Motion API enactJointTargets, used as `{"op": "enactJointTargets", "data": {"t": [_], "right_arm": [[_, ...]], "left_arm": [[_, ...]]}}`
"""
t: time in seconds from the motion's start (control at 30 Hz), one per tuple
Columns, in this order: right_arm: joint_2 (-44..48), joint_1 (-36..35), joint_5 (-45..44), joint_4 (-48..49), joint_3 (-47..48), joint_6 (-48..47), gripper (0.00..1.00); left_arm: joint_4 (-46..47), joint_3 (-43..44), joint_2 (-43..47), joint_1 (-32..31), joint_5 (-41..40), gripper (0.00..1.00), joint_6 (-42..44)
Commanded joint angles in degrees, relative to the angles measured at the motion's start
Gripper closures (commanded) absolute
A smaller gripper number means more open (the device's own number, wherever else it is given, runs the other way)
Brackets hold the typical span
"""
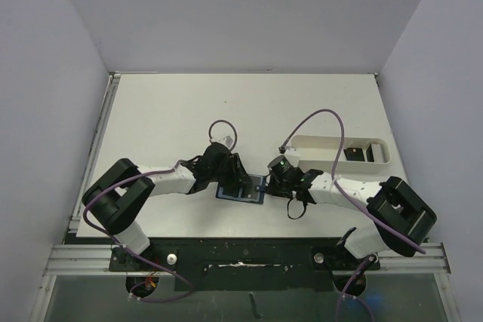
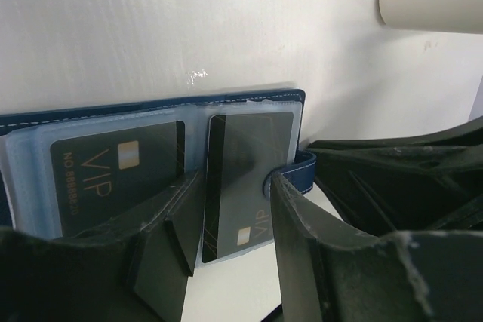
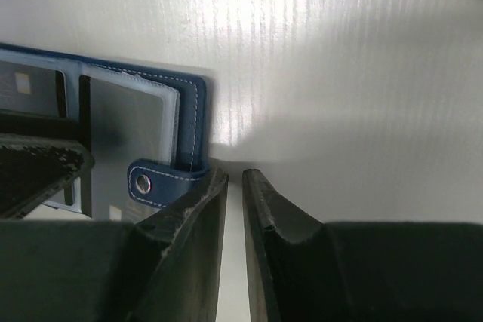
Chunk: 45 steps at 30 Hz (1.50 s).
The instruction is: Put the credit cards into the card holder
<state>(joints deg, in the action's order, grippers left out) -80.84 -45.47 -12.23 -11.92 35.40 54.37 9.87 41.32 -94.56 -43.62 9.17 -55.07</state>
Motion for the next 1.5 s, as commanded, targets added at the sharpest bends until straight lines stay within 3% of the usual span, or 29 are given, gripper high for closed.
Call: {"op": "enactJointTargets", "data": {"t": [0.0,0.3,0.63,0.83,1.03,1.27,1.47], "right_arm": [[-2.66,-0.49,0.24,3.18,0.88,1.33,0.82],[-3.41,-0.63,-0.39,2.86,0.97,2.16,0.83],[6.36,0.62,-7.99,-9.07,2.74,-1.86,0.77],[10.43,0.01,-3.21,-6.22,4.61,-2.66,0.74],[6.27,-2.08,2.70,0.88,6.99,-2.43,0.69],[-2.46,-3.04,1.64,-0.88,10.56,-2.97,0.70],[-4.80,-3.00,0.63,-0.75,8.82,-2.35,0.73]], "left_arm": [[5.19,-0.73,-0.56,-0.77,3.30,0.62,-2.01],[10.46,-1.20,0.21,-0.83,6.80,0.62,-5.53],[-0.76,0.39,5.38,1.54,2.16,0.57,-0.93],[-5.43,0.48,9.84,5.03,1.23,0.54,2.33],[-4.30,-2.55,11.33,9.36,5.31,0.51,3.93],[4.07,-6.41,9.68,10.76,12.52,0.50,2.80],[5.32,-7.28,7.63,10.84,12.50,0.50,3.51]]}}
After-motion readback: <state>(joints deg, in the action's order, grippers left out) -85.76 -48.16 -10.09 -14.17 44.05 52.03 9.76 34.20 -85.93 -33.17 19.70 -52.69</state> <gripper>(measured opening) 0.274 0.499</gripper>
